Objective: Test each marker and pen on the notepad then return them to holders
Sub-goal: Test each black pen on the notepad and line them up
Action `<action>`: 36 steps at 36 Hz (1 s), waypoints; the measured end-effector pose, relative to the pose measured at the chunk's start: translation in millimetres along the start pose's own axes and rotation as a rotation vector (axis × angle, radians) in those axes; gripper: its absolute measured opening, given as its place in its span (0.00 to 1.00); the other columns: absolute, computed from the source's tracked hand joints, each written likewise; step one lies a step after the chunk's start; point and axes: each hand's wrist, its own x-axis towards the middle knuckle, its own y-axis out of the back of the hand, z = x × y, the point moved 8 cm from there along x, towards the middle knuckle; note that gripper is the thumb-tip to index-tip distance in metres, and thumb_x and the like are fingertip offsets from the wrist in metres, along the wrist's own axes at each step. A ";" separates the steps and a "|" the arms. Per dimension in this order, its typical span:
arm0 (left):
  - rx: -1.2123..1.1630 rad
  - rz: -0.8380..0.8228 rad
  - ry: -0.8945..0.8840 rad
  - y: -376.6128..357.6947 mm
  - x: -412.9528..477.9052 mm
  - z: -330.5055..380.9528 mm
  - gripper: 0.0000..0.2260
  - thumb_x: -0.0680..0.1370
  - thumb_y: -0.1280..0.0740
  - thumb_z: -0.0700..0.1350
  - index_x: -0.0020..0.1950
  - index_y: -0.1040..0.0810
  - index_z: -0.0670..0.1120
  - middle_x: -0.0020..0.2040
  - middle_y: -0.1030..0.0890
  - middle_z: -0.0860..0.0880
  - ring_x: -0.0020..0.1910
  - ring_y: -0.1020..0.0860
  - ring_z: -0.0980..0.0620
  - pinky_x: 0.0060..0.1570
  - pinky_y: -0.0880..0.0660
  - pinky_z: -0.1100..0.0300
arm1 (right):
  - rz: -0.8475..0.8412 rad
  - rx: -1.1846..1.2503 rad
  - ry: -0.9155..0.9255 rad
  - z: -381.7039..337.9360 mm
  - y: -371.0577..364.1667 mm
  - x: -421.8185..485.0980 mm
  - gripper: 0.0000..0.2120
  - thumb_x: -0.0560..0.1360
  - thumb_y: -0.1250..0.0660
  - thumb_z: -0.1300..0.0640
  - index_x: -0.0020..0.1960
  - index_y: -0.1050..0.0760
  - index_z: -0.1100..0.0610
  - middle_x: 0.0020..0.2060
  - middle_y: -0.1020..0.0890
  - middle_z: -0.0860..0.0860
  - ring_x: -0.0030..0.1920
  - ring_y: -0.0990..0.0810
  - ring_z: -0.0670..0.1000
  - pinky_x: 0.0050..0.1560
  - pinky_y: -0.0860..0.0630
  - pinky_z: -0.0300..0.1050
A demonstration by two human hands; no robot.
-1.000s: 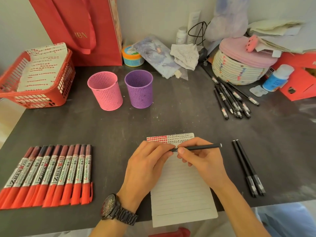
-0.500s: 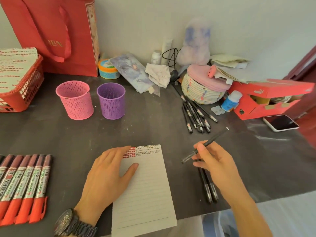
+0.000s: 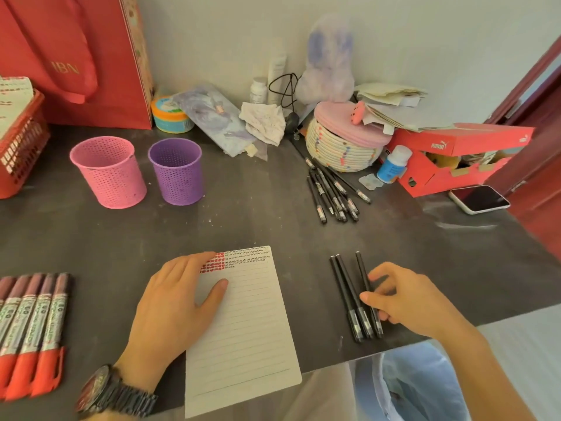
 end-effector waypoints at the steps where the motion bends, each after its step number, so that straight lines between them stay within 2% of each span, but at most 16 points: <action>1: 0.003 -0.001 0.003 -0.3 -0.1 -0.4 0.22 0.78 0.38 0.61 0.69 0.28 0.54 0.62 0.22 0.56 0.64 0.27 0.53 0.64 0.30 0.52 | 0.006 0.005 -0.002 -0.3 -1.1 0.1 0.11 0.75 0.26 0.46 0.53 0.27 0.43 0.34 0.15 0.39 0.33 0.16 0.42 0.42 0.18 0.45; 5: 0.007 -0.013 0.011 -1.9 0.5 -1.1 0.23 0.78 0.39 0.62 0.70 0.29 0.55 0.63 0.23 0.56 0.65 0.27 0.53 0.65 0.31 0.52 | 0.036 0.034 -0.003 1.1 -1.8 1.6 0.09 0.75 0.27 0.47 0.52 0.26 0.44 0.34 0.16 0.38 0.31 0.16 0.43 0.39 0.19 0.44; 10: 0.008 -0.010 0.020 -1.4 1.0 -2.1 0.22 0.78 0.39 0.62 0.69 0.29 0.55 0.63 0.23 0.56 0.64 0.27 0.53 0.64 0.31 0.52 | 0.066 -0.016 0.013 1.7 -1.6 2.9 0.06 0.78 0.30 0.46 0.53 0.26 0.41 0.36 0.15 0.41 0.33 0.16 0.40 0.48 0.18 0.51; 16: -0.007 -0.010 0.012 -1.6 0.8 -1.4 0.22 0.78 0.39 0.61 0.70 0.29 0.53 0.63 0.22 0.55 0.64 0.27 0.52 0.64 0.31 0.52 | 0.072 -0.038 0.044 -5.4 -1.2 2.3 0.06 0.78 0.31 0.48 0.52 0.26 0.41 0.37 0.15 0.42 0.34 0.17 0.41 0.48 0.18 0.50; 20: -0.016 -0.004 0.015 0.0 0.6 -1.0 0.21 0.78 0.37 0.60 0.69 0.29 0.54 0.63 0.22 0.55 0.64 0.27 0.52 0.64 0.30 0.52 | 0.063 -0.078 0.068 -10.9 -3.6 4.6 0.06 0.79 0.32 0.48 0.51 0.28 0.39 0.38 0.16 0.41 0.33 0.17 0.39 0.45 0.19 0.46; 26: -0.008 -0.010 0.022 -0.6 0.2 0.4 0.22 0.78 0.36 0.59 0.70 0.28 0.53 0.64 0.23 0.55 0.64 0.26 0.53 0.65 0.32 0.53 | 0.061 -0.116 0.054 -8.5 -3.6 10.0 0.05 0.79 0.33 0.44 0.50 0.29 0.36 0.38 0.16 0.40 0.33 0.17 0.39 0.44 0.19 0.45; 28: -0.001 -0.003 0.007 0.4 0.4 1.6 0.20 0.79 0.36 0.58 0.69 0.28 0.53 0.63 0.22 0.56 0.64 0.26 0.53 0.64 0.31 0.53 | 0.101 -0.149 0.031 -7.5 0.5 12.5 0.02 0.79 0.36 0.41 0.49 0.28 0.37 0.37 0.16 0.41 0.35 0.18 0.40 0.43 0.21 0.44; 32: 0.014 0.025 -0.011 1.6 0.5 2.3 0.19 0.78 0.35 0.57 0.67 0.27 0.54 0.62 0.23 0.58 0.62 0.26 0.55 0.63 0.31 0.55 | 0.320 -0.168 0.053 -26.1 16.6 20.9 0.08 0.78 0.38 0.38 0.47 0.27 0.40 0.36 0.20 0.40 0.37 0.22 0.41 0.35 0.28 0.41; 36: 0.025 0.037 -0.021 2.3 0.8 1.7 0.19 0.78 0.34 0.57 0.67 0.27 0.54 0.62 0.23 0.58 0.62 0.26 0.55 0.63 0.31 0.56 | 0.410 -0.144 0.098 -57.4 19.4 45.8 0.07 0.78 0.37 0.39 0.48 0.26 0.42 0.37 0.21 0.38 0.40 0.22 0.42 0.39 0.28 0.46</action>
